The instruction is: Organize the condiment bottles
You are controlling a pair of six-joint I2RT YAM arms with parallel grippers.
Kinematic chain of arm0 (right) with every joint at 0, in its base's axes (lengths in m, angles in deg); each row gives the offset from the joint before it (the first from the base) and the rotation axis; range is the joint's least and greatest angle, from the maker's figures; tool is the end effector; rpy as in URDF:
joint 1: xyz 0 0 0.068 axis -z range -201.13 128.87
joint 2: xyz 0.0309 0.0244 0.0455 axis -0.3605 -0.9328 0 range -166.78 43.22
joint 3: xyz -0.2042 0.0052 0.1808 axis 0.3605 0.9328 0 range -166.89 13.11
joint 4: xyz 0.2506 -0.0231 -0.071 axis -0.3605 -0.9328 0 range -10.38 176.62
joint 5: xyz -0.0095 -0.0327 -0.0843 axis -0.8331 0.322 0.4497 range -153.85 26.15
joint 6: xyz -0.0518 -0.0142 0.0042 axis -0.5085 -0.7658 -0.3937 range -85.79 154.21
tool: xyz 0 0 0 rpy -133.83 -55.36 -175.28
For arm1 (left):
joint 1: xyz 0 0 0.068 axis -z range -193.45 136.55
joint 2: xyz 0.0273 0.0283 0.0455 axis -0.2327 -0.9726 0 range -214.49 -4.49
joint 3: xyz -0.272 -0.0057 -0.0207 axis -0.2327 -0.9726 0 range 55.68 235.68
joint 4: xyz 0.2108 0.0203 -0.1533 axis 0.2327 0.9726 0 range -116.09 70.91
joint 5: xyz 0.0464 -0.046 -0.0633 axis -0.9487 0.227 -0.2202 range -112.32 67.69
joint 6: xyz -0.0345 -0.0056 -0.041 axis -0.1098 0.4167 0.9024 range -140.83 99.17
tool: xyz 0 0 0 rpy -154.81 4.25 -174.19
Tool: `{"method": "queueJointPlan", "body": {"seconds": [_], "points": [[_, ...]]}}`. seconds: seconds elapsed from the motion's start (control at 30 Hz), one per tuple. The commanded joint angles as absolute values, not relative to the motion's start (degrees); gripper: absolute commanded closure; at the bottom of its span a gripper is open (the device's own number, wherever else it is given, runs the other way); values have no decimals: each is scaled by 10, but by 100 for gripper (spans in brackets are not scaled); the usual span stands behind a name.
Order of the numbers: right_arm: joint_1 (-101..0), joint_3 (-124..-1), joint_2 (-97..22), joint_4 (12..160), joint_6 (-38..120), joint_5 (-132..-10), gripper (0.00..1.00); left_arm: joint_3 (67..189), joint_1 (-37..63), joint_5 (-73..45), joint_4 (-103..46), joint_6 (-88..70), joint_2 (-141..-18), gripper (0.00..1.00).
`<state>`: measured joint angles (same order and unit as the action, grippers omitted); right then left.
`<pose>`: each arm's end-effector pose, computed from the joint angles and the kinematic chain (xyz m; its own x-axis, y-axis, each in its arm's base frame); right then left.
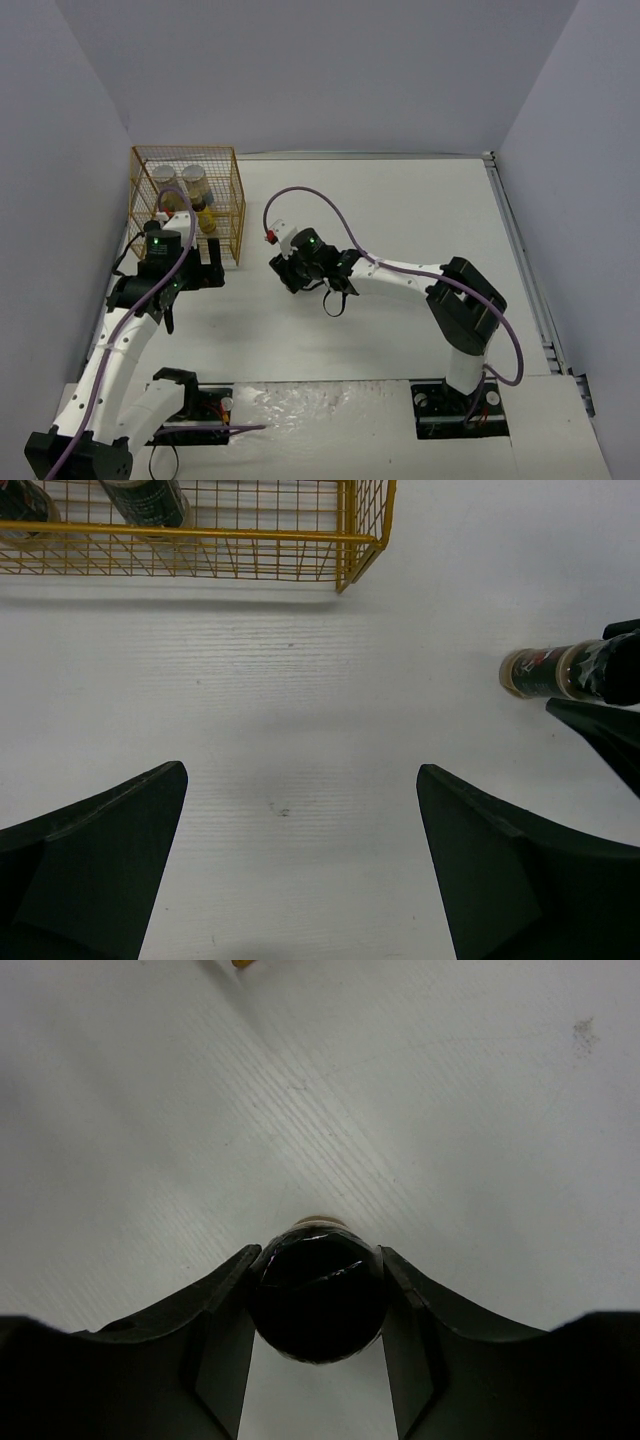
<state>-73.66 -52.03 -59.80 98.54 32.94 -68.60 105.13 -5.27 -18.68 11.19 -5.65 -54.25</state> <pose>0.2460 0.3258 0.2198 -0.2475 -0.3595 -0.8997 -0.8420 0.5393 0.0162 0.1793 -0.0282 0.3069 -0.6329 -0.1730 -0.7546 0.0270 0.9692 -0.2448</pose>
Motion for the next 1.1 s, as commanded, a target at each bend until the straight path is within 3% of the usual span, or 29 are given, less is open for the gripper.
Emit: {"method": "queueJointPlan", "body": {"seconds": [0.0,0.1,0.3,0.67,0.83,1.07], "points": [[-748,-548,-578,964,317,-683,34,1075,-56,-152,76,-55,-556,3],[-749,-554,-536,939,317,-685,15,1085,-55,-133,80,-44,-565,3],[-748,-532,-398,898,328,-652,1,1141,-43,-97,97,-21,-588,3],[-697,-394,-100,851,424,-416,0,1257,131,-192,95,-6,-734,3],[-660,-353,19,847,448,-414,0,1295,193,-216,80,-24,-816,3],[-658,-325,74,835,467,-378,0,1355,272,-256,125,-55,-916,3]]}}
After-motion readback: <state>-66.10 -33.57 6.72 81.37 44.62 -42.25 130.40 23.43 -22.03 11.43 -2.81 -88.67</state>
